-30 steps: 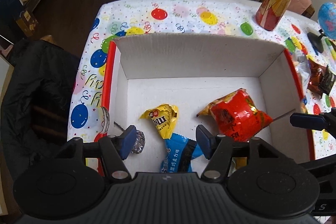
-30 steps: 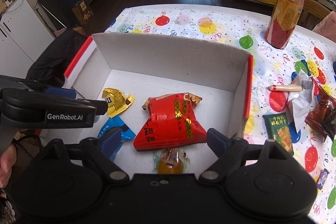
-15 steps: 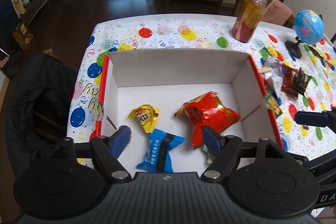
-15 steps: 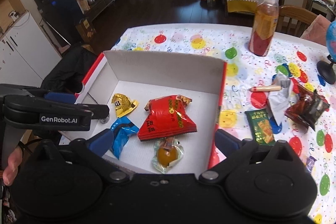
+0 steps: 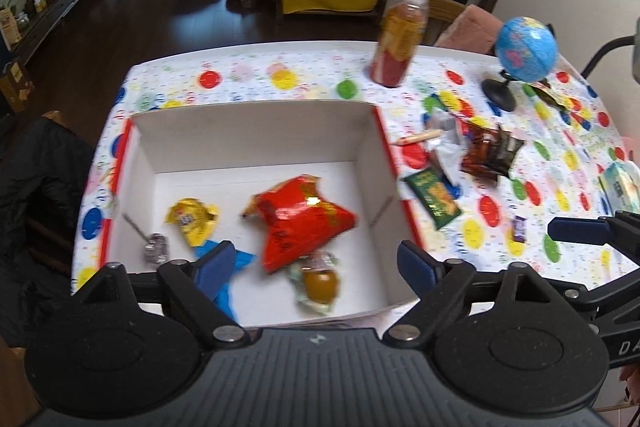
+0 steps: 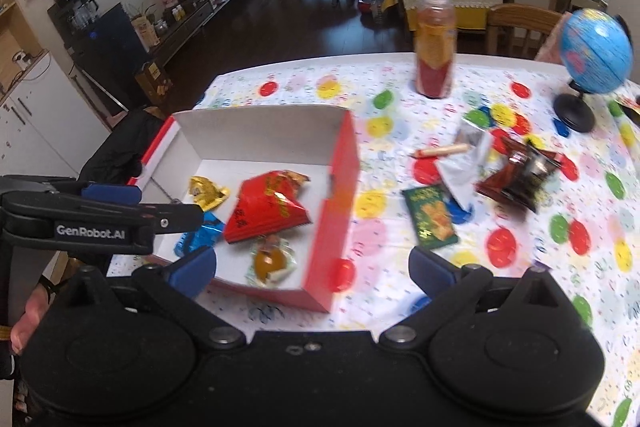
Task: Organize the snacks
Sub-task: 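Withdraw both tools from the box toward the remaining snacks, then grasp the purple candy with the right tool while the left tool grasps the black packet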
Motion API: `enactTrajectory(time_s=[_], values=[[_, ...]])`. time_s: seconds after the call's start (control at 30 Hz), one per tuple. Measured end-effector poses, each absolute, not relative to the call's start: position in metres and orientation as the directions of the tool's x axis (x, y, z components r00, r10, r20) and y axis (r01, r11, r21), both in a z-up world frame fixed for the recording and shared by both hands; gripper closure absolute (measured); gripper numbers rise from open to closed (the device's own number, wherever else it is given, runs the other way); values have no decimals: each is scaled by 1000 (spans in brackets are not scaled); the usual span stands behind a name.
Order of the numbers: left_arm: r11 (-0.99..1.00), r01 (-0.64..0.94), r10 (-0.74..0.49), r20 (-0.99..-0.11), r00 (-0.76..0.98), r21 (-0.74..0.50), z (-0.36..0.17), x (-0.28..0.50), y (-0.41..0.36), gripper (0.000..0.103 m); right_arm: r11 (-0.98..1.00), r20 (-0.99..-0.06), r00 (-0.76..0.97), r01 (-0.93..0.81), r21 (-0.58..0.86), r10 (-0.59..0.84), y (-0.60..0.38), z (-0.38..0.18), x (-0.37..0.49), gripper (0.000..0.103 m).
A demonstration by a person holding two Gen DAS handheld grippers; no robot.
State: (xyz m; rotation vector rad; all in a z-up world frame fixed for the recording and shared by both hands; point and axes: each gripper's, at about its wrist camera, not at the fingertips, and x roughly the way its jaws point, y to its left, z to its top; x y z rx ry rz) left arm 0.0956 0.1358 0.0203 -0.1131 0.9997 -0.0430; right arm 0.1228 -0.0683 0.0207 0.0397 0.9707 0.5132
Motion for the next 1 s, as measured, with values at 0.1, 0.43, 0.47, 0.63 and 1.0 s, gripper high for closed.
enactTrajectory(time_s=[0.1,0.43,0.47,0.63,1.0], values=[[993,2,-103,-829,549,-122,21,95,115,3,888,-776,465,-380,259,426,-94,19,120,0],[992,29,-118,-827,550,-122,15,116,42,3,928,-796,491,-286,237,355,-186,2,130,0],[992,33,-118,-827,550,-120,14,120,34,3,930,-798,491,-282,234,350,-195,-1,130,0],[994,64,-105,-832,545,-84,10,141,-7,3,938,-813,482,-267,219,327,-229,-15,139,1],[991,132,-77,-824,561,-3,-2,188,-94,3,955,-844,452,-202,219,289,-283,-52,172,10]])
